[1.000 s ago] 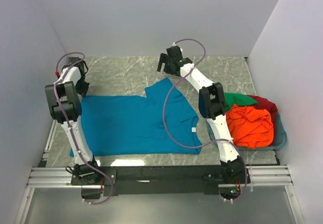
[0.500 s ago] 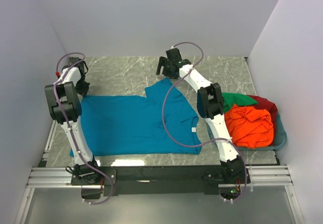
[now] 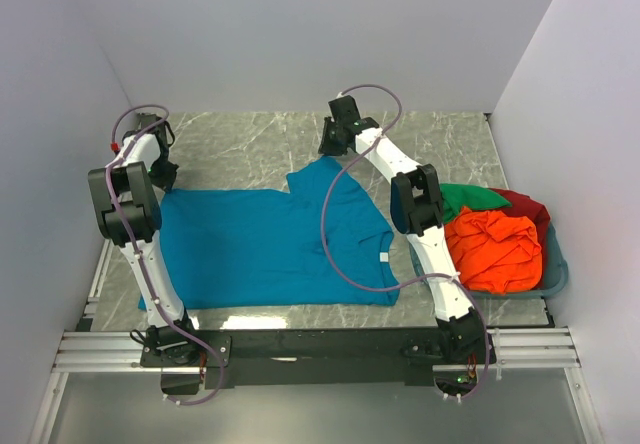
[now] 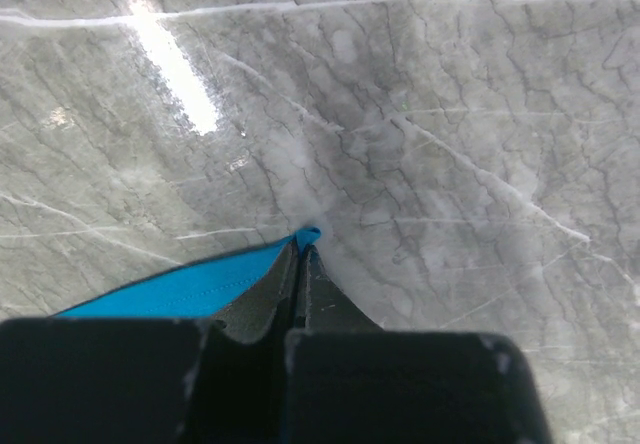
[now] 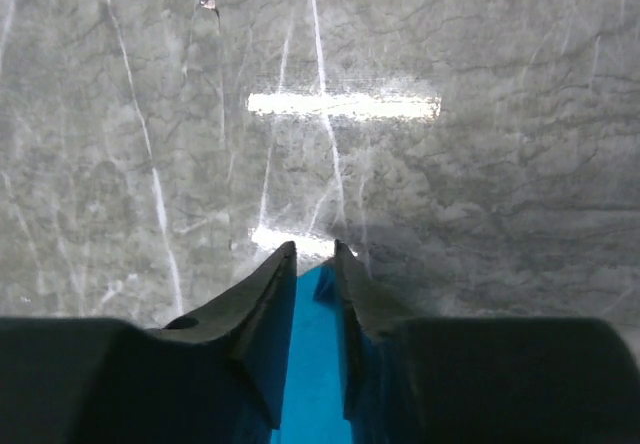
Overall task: Fold and stack the t-shirts
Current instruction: Fold the tshirt
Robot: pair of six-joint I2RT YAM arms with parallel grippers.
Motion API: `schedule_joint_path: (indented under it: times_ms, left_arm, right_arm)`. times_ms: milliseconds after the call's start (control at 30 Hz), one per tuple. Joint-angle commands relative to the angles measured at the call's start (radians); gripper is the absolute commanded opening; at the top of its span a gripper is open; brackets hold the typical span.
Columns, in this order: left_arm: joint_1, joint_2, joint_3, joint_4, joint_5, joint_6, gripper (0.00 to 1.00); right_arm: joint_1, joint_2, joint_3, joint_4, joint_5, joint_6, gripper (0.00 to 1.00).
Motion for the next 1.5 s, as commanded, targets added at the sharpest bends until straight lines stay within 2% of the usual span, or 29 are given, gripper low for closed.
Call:
schedule_joint_path:
  times_ms: [0,33,100,133,333,367,467,533,633,900,967,1000,1033,1100,1333,1467]
  left_arm:
    - [-0.009,-0.020,-0.032,-0.007,0.061,0.017,0.01]
    - [-0.009,-0.024,-0.034,-0.004,0.061,0.021,0.01]
    - [-0.009,-0.027,-0.031,-0.007,0.055,0.025,0.01]
    - [-0.008,-0.030,-0.029,-0.010,0.053,0.027,0.01]
    - [-0.009,-0.043,-0.046,0.005,0.070,0.030,0.01]
    - [-0.009,-0.043,-0.049,0.007,0.072,0.030,0.01]
    - [-0.009,-0.043,-0.055,0.008,0.075,0.030,0.01]
    - [-0.009,-0.040,-0.054,0.005,0.072,0.030,0.01]
    - [-0.009,-0.041,-0.051,0.001,0.072,0.028,0.01]
    - [-0.009,-0.040,-0.048,0.005,0.076,0.027,0.01]
    - [-0.008,-0.038,-0.048,0.005,0.081,0.027,0.01]
    - [-0.007,-0.040,-0.048,0.007,0.082,0.027,0.01]
    - [-0.009,-0.038,-0.049,0.007,0.084,0.028,0.01]
    - [-0.009,-0.044,-0.051,0.005,0.088,0.028,0.01]
    - [-0.011,-0.076,-0.074,0.017,0.098,0.033,0.01]
    - [-0.012,-0.128,-0.129,0.047,0.105,0.031,0.01]
  right_arm:
    - [-0.006,0.001,0.008,0.013,-0.006,-0.031,0.24]
    - [-0.005,-0.002,0.008,0.012,-0.006,-0.036,0.21]
    - [-0.004,-0.004,0.008,0.013,0.000,-0.047,0.04]
    - [-0.004,-0.005,0.009,0.010,0.020,-0.051,0.00]
    - [-0.008,-0.016,0.009,-0.026,0.070,-0.100,0.00]
    - [-0.005,-0.014,0.008,-0.036,0.080,-0.105,0.07]
    - [-0.015,-0.002,0.018,-0.057,0.069,-0.103,0.16]
    - [-0.021,0.007,0.031,-0.068,0.063,-0.097,0.17]
    - [-0.020,-0.001,0.018,-0.057,0.054,-0.100,0.31]
    - [-0.020,0.019,0.029,-0.089,0.012,-0.113,0.34]
    - [-0.018,0.022,0.026,-0.117,0.012,-0.102,0.29]
    - [-0.018,0.019,0.017,-0.120,0.018,-0.099,0.24]
    - [-0.018,0.013,0.009,-0.114,0.028,-0.099,0.10]
    - [-0.017,-0.019,-0.035,-0.094,0.035,-0.099,0.00]
    - [-0.006,-0.161,-0.107,-0.002,0.042,-0.117,0.00]
    - [0.017,-0.306,-0.303,0.081,0.046,-0.162,0.00]
